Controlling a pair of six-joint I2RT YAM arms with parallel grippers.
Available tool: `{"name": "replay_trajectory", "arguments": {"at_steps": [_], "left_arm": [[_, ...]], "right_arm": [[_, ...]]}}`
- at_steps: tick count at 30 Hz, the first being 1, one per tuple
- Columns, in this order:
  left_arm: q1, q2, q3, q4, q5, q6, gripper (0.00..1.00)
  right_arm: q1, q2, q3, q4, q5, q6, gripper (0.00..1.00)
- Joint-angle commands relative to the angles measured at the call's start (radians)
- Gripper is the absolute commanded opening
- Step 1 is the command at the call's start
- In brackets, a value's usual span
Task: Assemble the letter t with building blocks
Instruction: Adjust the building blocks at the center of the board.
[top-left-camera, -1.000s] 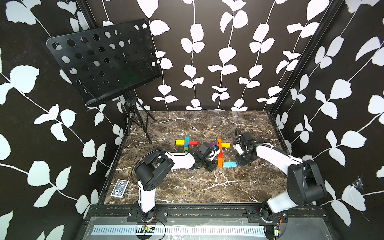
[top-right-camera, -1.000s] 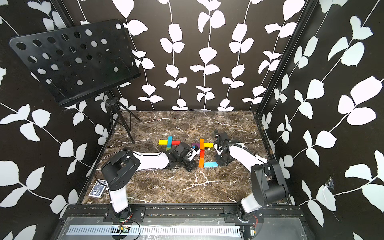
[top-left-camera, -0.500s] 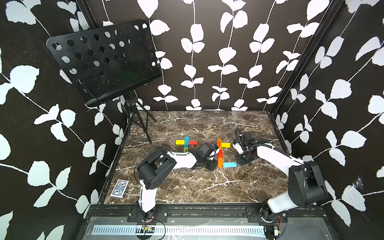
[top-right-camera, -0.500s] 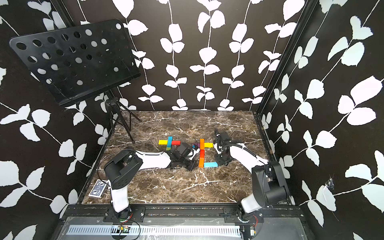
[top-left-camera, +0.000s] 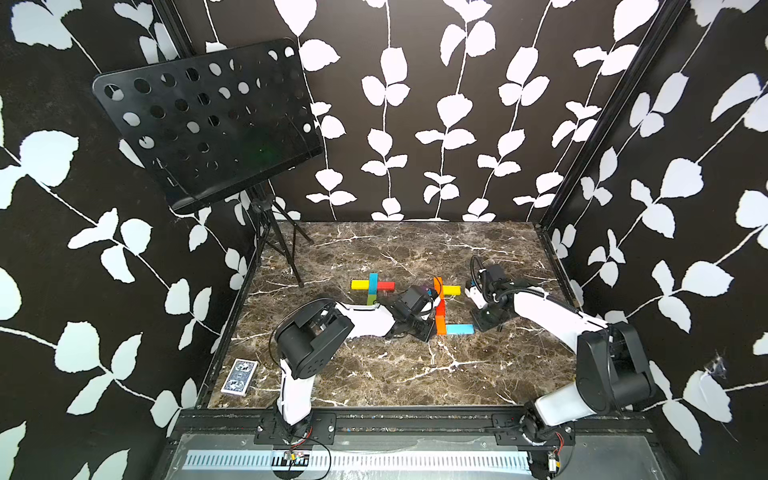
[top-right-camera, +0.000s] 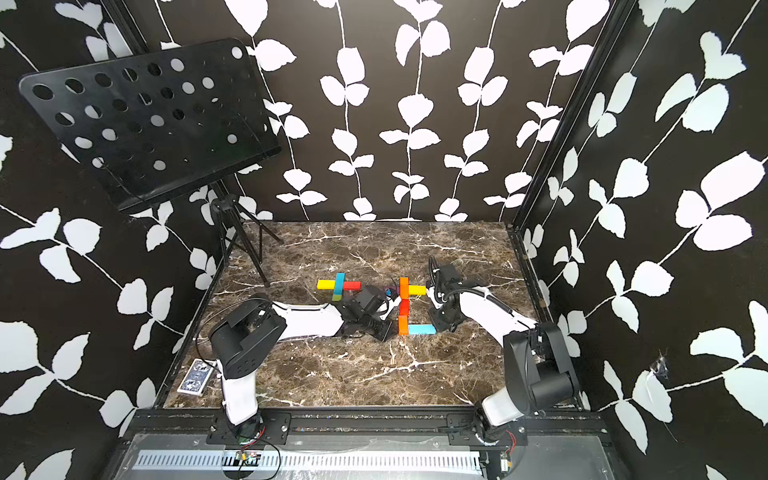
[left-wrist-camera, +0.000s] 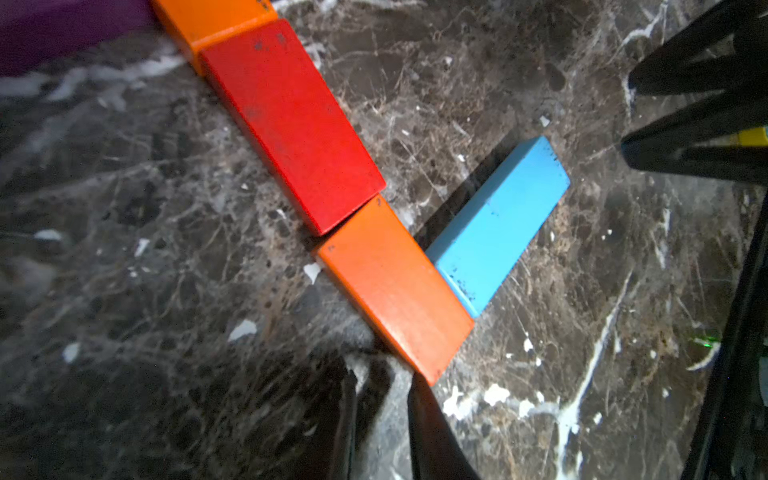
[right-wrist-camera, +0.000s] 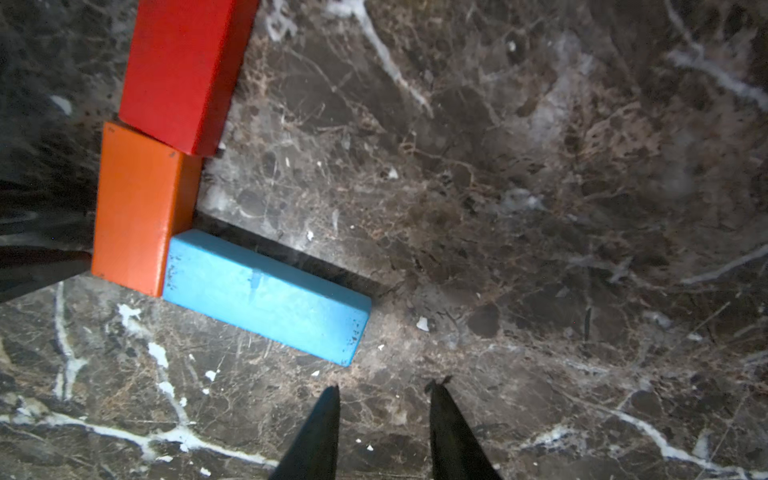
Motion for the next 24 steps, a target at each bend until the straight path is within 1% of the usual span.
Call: {"name": "replay_trajectory", "arguments": {"at_steps": [1,6,8,13,19,24], "left_arm": [[-0.004,0.017,0.008,-0.058,-0.041,-0.005,0.26],[-0.002,0.027,0.027,-0.114,-0.113,0.009,0.26],[-0.001,0.042,0.038,-0.116,-0.119,0.004,0.26],[0.002,0.077,0.079,-0.15,-0.126,-0.021,0.2],[0.005,0.079,0.088,-0.176,-0.136,-0.033,0.21],[0.005,0.06,0.062,-0.186,-0.187,-0.051,0.24]], "right_arm": [[-0.005,0.002,-0.013,-0.007,-0.011,-0.008,0.36],[-0.005,0.004,-0.014,-0.006,-0.013,-0.013,0.36],[-0.005,0.006,-0.014,-0.007,-0.016,-0.013,0.36],[-0.005,0.002,-0.014,-0.007,-0.017,-0.012,0.36],[-0.005,0.001,-0.014,-0.006,-0.016,-0.02,0.37],[-0.005,0.005,-0.016,-0.003,-0.019,-0.023,0.36]]}}
